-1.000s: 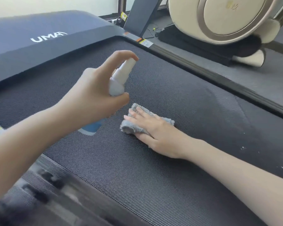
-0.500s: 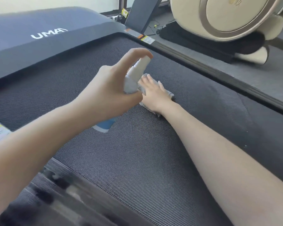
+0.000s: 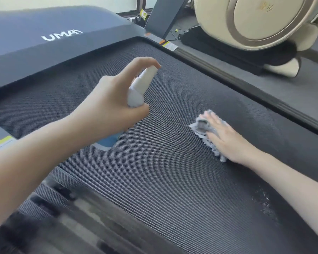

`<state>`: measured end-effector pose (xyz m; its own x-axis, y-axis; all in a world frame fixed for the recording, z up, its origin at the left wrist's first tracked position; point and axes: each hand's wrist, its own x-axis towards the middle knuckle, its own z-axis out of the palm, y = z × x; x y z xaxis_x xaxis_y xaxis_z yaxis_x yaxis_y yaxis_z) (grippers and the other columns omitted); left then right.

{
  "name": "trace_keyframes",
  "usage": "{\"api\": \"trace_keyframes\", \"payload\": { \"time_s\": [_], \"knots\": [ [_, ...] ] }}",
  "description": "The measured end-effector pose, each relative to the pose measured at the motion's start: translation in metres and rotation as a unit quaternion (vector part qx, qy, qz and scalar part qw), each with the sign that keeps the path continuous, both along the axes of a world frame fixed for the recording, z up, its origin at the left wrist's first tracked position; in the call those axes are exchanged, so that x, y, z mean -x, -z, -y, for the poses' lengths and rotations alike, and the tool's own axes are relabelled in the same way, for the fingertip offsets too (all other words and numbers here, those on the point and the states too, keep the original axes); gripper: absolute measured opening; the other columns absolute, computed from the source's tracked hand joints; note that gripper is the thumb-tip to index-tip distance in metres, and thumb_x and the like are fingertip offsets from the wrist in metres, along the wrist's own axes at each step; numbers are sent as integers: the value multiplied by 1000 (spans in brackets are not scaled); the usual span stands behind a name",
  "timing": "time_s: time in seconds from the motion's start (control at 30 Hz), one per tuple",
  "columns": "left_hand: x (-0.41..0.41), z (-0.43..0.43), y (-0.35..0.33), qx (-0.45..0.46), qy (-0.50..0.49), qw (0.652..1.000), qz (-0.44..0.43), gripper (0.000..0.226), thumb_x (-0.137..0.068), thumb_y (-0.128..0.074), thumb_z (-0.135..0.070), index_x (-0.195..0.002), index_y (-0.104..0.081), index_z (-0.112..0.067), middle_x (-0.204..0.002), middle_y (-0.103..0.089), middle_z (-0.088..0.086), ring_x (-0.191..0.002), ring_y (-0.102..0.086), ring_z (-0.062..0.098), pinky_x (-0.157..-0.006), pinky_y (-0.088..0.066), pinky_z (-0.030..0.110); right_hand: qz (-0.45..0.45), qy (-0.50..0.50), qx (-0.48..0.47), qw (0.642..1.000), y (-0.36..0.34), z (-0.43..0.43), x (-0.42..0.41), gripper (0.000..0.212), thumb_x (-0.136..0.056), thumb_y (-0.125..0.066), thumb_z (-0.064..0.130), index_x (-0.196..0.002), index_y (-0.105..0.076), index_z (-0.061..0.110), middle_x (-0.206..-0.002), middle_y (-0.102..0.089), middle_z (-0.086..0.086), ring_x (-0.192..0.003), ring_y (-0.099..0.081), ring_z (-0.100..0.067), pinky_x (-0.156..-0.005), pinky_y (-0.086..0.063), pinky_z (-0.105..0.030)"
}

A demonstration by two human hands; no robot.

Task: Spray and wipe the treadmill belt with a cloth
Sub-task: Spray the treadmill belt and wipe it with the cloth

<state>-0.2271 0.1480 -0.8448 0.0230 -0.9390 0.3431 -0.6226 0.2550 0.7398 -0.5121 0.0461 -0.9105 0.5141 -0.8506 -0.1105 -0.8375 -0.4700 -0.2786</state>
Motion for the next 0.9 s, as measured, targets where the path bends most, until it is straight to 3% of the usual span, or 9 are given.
{"api": "trace_keyframes", "payload": {
  "time_s": [0.13,0.2,0.3,0.5,0.57,0.7,0.9],
  "knots": [
    [3,1,1,3,6,1000,-6,61,-77,-63,-6,-125,-44,-38,-71,-62,9,-53,-58,24,-60,-53,43,23,22,-2,999,-1,-6,4,48,-102,-30,21,-137,-2,40,-150,2,21,-138,8,7,-117,4,-24],
    [7,3,0,7,12,1000,-11,61,-77,-62,-5,-125,-45,-37,-71,-61,8,-54,-58,26,-61,-53,43,37,31,2,999,0,1,-7,49,-102,-30,21,-142,-6,36,-150,0,21,-138,6,6,-116,5,-23],
    [14,7,-1,16,28,999,-12,61,-76,-61,-4,-126,-44,-34,-70,-61,9,-54,-58,25,-58,-52,41,23,22,19,999,0,23,-33,48,-102,-27,23,-148,-14,32,-158,-2,9,-145,5,-5,-119,4,-32],
    [14,9,-4,20,20,1000,-7,62,-75,-62,-3,-127,-45,-34,-71,-63,12,-51,-60,25,-54,-52,39,43,50,9,998,-6,46,-117,53,-101,-28,31,-151,-10,28,-160,-2,3,-147,-4,-21,-117,-3,-38],
    [11,8,-4,17,14,1000,-6,63,-76,-62,-4,-127,-44,-35,-72,-64,12,-49,-61,23,-52,-52,38,53,14,3,999,-2,36,-117,54,-101,-30,32,-151,-12,28,-160,-2,5,-146,-3,-16,-117,-1,-33],
    [7,5,-3,3,4,1000,-10,63,-75,-61,-2,-125,-45,-36,-72,-65,9,-47,-62,21,-51,-53,38,59,-88,-15,994,0,5,-89,54,-102,-33,29,-151,-10,26,-157,-3,12,-132,5,11,-110,8,-16],
    [17,5,-4,6,17,1000,-11,61,-74,-61,-7,-126,-44,-36,-70,-64,10,-49,-61,23,-55,-52,39,63,-81,31,994,4,5,-93,53,-101,-36,29,-149,-15,27,-158,-11,10,-143,0,0,-120,1,-34]
  ]
}}
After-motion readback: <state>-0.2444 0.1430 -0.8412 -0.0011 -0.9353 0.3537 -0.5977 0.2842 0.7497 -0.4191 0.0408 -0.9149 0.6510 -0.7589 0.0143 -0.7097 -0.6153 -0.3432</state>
